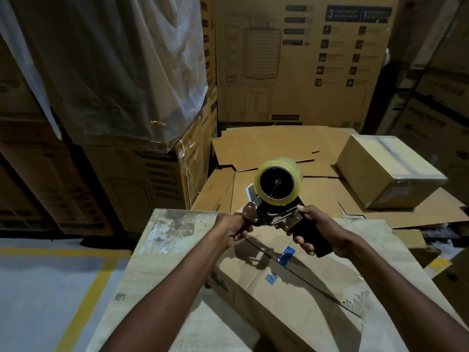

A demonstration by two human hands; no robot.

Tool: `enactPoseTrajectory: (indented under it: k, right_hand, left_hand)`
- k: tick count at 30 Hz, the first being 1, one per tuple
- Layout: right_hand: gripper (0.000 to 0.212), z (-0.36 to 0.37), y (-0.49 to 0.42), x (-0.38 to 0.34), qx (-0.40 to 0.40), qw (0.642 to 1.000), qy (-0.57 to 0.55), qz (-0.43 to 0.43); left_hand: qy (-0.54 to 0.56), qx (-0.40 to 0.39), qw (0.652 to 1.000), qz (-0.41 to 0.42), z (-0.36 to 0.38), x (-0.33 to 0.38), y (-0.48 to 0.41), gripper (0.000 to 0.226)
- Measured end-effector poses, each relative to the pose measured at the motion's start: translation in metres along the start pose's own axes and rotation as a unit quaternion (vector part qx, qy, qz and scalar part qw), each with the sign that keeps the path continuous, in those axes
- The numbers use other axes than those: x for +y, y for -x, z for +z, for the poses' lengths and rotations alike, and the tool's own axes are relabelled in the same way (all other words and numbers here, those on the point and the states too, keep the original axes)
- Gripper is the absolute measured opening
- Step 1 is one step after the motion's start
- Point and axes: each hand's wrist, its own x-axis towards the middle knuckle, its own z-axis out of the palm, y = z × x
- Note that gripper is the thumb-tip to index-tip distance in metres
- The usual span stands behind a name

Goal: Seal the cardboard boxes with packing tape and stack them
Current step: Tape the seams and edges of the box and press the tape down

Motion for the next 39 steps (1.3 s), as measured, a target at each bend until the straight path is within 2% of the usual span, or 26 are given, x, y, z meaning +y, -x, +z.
enactPoseTrajectory:
  k: [4,6,10,12,16,20,23,29,39]
  right_hand:
    - [0.077,0.012,-0.003,0.008,0.016,1.000,0.004,-0.004]
    - [0.074,0.023,-0.008,0.011,0.025,1.000,0.007,-0.002]
    - [0.075,0.028,-0.013,0.027,0.045,0.999,-0.018,0.014]
    - [0.080,0.025,-0.009,0.039,0.059,0.998,-0.008,0.029]
    - [0.082,0.031,-0.006,0.051,0.077,0.995,0.018,0.061]
    - [0.076,0.039,-0.009,0.051,0.099,0.991,0.050,0.076]
    - [0.080,0.043,-0.015,0.052,0.117,0.989,0.058,0.075]
    - [0.066,0.046,-0.028,0.053,0.130,0.985,0.069,0.085]
    - [0.066,0.043,-0.037,0.050,0.099,0.985,0.080,0.113]
  left_hand:
    - [0.044,0.046,0.997,0.037,-0.009,-0.006,-0.016,0.026]
    - [0.021,0.049,0.997,0.052,-0.016,-0.008,-0.027,0.037]
    - [-0.020,0.074,0.991,0.106,-0.055,-0.001,-0.049,0.077]
    - [-0.068,0.073,0.987,0.128,-0.078,0.002,-0.061,0.085]
    - [-0.164,0.029,0.971,0.170,-0.080,-0.001,-0.078,0.082]
    - [-0.193,0.002,0.959,0.208,-0.069,-0.006,-0.092,0.081]
    - [-0.211,0.016,0.952,0.221,-0.066,-0.015,-0.103,0.085]
    - [-0.228,0.021,0.942,0.244,-0.071,-0.032,-0.118,0.090]
    - [-0.266,0.027,0.935,0.234,-0.070,-0.043,-0.126,0.079]
